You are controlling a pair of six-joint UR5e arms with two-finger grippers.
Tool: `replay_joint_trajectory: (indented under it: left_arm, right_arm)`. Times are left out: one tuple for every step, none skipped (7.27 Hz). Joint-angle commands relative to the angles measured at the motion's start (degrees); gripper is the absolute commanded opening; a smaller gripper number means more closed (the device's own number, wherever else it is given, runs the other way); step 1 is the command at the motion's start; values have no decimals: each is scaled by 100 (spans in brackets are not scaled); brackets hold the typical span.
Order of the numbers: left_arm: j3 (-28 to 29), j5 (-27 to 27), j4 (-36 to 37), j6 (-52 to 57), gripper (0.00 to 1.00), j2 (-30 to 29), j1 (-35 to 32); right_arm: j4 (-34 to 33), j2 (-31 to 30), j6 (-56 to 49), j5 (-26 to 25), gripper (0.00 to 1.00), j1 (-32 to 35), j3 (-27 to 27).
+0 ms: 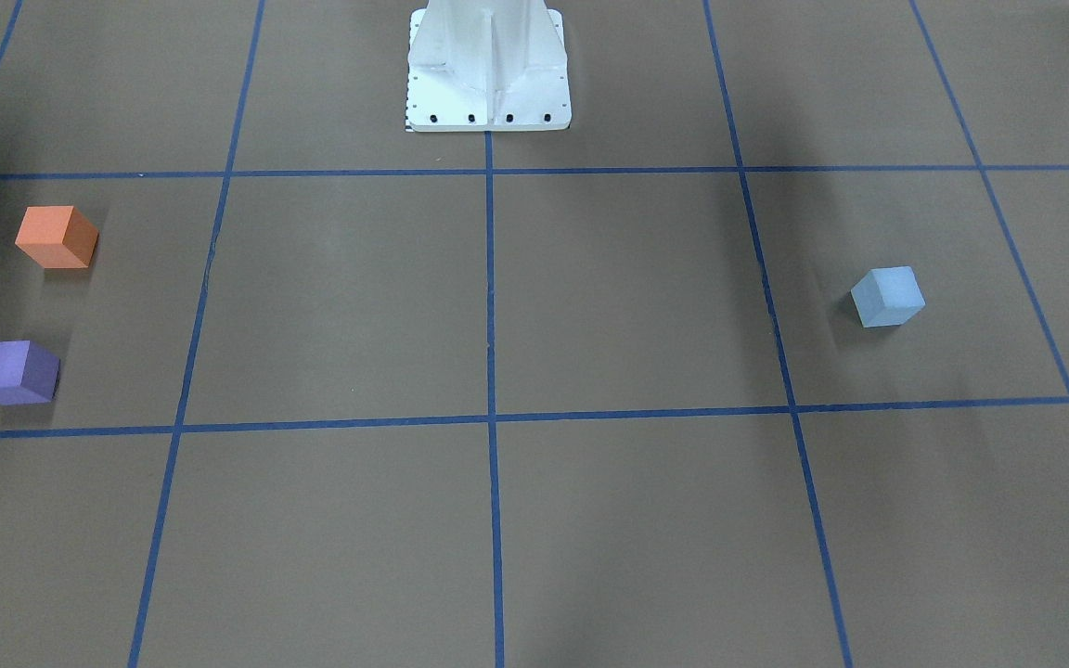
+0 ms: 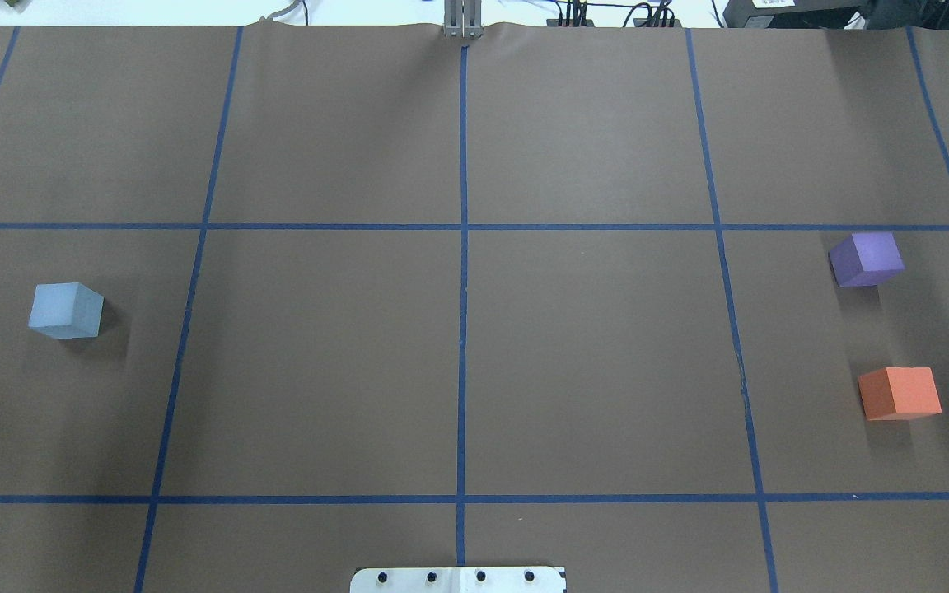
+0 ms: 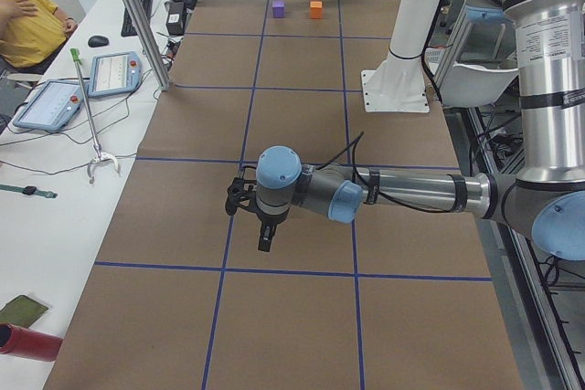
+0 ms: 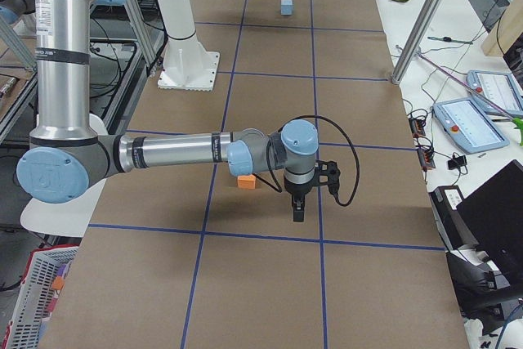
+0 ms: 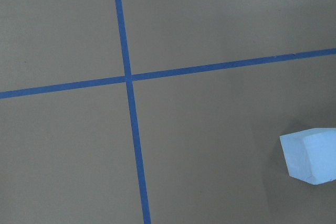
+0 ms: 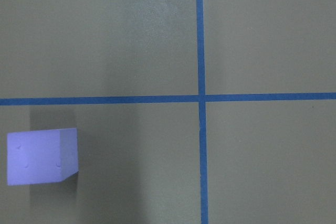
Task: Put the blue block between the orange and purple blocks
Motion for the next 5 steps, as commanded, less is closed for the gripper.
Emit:
replay_joint_trajectory:
  left_arm:
    - [23,-38,7,-17,100,-5,9]
    - [14,-38,7,-26,100,-57,192]
    - [-3,-47,-1,-331,100,-110,368]
    - [-55,-3,-193,-1213,100,-336,752]
    - [-65,-3,-351,-1778,100,-391,1017]
  right_arm:
    - [-9,62,-241,62,100,13,-135]
    - [-10,36,-241,237,100,30,-127]
    - [-18,18,-249,300,100,74,-144]
    - [-10,-43,-258,457,100,75,-144]
    - [8,-113,-267,519,100,83,-100]
